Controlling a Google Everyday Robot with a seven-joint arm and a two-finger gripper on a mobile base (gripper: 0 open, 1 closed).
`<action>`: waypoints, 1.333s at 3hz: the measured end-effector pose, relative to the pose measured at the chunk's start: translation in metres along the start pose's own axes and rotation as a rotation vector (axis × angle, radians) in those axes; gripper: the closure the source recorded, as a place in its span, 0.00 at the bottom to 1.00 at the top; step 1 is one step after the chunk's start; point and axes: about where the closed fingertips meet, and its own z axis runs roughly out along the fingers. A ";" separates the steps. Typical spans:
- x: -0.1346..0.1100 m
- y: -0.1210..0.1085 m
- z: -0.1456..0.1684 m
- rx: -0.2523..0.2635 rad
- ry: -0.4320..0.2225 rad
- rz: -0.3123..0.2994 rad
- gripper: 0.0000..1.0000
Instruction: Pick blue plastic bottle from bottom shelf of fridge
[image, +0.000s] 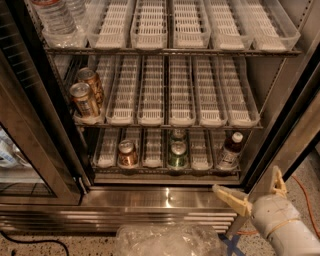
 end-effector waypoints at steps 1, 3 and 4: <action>0.025 0.013 0.006 0.014 -0.053 -0.002 0.00; 0.075 0.030 0.034 -0.012 -0.090 0.092 0.00; 0.107 0.028 0.059 0.037 -0.112 0.107 0.00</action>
Offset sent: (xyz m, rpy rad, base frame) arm 0.0139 0.0255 -0.0965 0.1918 -0.0616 0.0240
